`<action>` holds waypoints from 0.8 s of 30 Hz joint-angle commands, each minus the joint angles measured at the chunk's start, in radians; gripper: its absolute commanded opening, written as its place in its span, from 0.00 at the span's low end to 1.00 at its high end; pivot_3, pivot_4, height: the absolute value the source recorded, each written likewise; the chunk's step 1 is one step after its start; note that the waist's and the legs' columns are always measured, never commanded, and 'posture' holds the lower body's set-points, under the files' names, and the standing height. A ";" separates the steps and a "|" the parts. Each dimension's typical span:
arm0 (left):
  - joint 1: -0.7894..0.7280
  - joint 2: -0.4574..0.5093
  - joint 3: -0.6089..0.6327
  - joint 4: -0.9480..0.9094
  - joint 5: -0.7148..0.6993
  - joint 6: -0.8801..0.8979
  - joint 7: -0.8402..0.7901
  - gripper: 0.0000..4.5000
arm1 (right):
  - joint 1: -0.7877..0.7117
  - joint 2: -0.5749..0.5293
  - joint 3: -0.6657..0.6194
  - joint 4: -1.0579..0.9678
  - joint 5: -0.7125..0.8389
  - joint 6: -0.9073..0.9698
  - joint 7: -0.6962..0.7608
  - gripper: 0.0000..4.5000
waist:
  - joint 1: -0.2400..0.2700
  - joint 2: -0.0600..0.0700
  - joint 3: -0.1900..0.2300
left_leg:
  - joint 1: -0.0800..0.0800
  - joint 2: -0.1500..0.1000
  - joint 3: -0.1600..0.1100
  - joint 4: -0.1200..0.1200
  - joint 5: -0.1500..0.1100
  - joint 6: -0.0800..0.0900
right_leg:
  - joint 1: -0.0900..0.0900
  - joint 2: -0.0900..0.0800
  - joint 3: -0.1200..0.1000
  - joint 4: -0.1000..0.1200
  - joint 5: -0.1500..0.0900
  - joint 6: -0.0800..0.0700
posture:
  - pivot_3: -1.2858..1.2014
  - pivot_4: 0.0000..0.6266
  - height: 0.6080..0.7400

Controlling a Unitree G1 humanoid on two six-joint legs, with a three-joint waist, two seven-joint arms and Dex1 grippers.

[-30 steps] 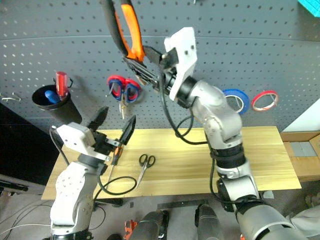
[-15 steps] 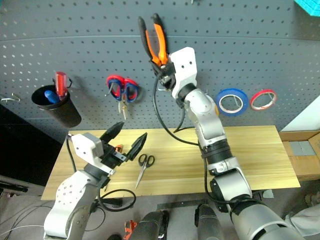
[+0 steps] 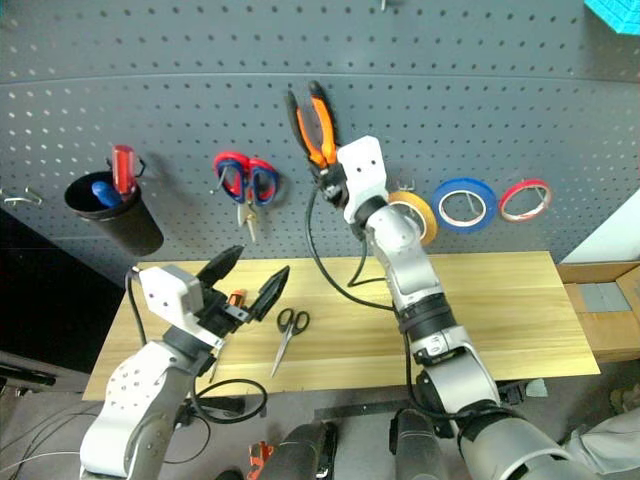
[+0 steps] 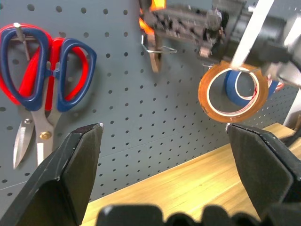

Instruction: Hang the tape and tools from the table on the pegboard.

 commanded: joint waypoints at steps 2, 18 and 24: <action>0.009 0.009 0.018 -0.042 0.006 -0.015 0.006 1.00 | -0.007 0.006 -0.013 -0.040 0.022 0.021 0.020 0.61 | 0.000 0.000 0.000 | 0.000 0.000 0.000 0.000 0.000 0.000 | 0.000 0.000 0.000 0.000 0.000 0.000 | 0.54 0.30 1.00; 0.059 0.047 0.064 0.153 0.008 0.065 -0.022 1.00 | 0.167 -0.168 0.000 -0.470 0.103 0.341 0.189 0.99 | -0.001 0.000 0.000 | -0.001 0.001 0.001 0.001 0.000 0.001 | 0.000 0.000 0.000 -0.001 0.001 0.000 | 0.51 0.33 1.00; 0.100 0.093 0.027 0.197 0.038 0.174 -0.030 1.00 | 0.288 -0.274 -0.031 -0.693 0.225 0.570 0.263 0.99 | -0.013 0.000 -0.001 | -0.001 0.001 0.001 0.000 -0.003 0.005 | 0.000 -0.001 0.000 -0.002 0.001 0.000 | 0.50 0.34 1.00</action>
